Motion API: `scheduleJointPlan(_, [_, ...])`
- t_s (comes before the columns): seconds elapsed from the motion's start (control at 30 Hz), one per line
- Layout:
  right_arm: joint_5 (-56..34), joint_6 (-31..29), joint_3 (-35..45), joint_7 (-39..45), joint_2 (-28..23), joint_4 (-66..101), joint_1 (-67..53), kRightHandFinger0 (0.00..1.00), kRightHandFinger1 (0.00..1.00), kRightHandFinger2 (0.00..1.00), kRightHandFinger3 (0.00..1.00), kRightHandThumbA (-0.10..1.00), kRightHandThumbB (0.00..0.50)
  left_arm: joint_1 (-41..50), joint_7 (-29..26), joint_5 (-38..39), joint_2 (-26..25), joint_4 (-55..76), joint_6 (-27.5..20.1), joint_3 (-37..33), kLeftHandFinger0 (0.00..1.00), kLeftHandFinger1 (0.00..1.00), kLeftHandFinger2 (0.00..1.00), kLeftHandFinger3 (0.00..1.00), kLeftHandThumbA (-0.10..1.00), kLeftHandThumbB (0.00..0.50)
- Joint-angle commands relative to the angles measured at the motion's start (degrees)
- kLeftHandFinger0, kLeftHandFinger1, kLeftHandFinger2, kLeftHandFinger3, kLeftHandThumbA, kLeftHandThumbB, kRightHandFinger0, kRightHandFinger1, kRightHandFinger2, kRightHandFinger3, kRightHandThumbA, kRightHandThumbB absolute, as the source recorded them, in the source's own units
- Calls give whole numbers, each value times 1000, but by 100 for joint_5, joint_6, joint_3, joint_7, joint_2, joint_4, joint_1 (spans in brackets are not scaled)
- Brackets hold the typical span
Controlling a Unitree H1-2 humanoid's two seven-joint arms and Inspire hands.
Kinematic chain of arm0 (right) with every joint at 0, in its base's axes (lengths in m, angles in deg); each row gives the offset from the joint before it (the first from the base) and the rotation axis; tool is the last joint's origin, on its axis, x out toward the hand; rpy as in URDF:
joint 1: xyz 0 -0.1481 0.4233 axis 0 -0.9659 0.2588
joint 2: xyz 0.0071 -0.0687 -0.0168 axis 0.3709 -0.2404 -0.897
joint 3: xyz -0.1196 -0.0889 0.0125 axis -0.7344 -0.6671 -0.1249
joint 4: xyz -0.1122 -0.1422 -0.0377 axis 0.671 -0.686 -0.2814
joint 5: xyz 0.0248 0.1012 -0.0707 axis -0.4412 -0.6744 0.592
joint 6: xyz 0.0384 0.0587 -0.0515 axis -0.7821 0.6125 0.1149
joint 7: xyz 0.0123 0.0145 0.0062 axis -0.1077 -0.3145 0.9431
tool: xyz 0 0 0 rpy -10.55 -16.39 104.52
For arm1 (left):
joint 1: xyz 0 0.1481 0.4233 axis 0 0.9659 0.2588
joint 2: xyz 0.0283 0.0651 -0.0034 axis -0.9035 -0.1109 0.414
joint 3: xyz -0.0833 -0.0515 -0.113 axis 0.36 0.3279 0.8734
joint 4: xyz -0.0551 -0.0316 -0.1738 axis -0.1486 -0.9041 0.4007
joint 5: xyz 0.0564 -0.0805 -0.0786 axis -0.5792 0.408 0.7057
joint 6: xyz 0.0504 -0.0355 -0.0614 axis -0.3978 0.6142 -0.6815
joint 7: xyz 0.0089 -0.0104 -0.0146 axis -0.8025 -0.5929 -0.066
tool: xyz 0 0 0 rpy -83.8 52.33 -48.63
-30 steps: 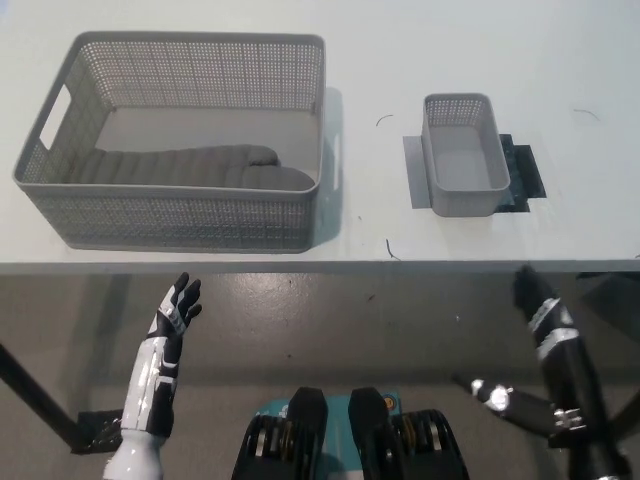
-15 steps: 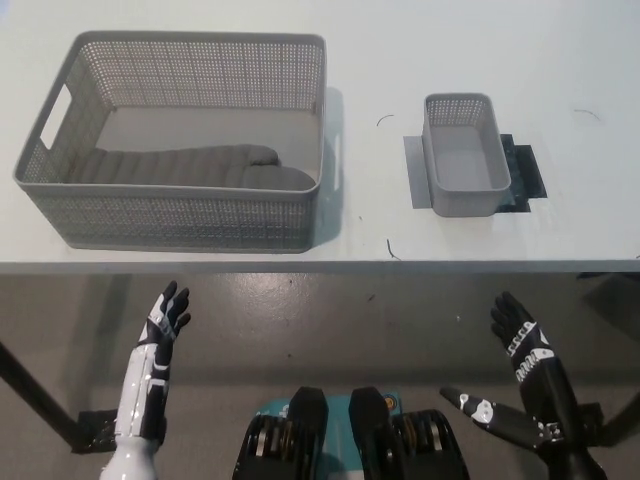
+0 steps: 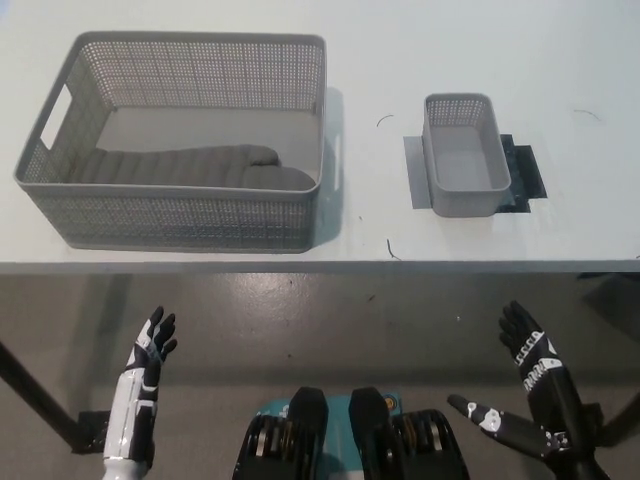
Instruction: Usethe right hand to pick up a oven gloves on top of a leveled container and place it into another larger container on the left side
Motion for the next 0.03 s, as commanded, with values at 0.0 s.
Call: scheduleJointPlan(0.0, [16,-379,36,44,-23,98,-25,1000,1000,1000,1000,1000,168,108,-53,-84,-39,43,-180,19,1000,1000,1000,1000,1000,76])
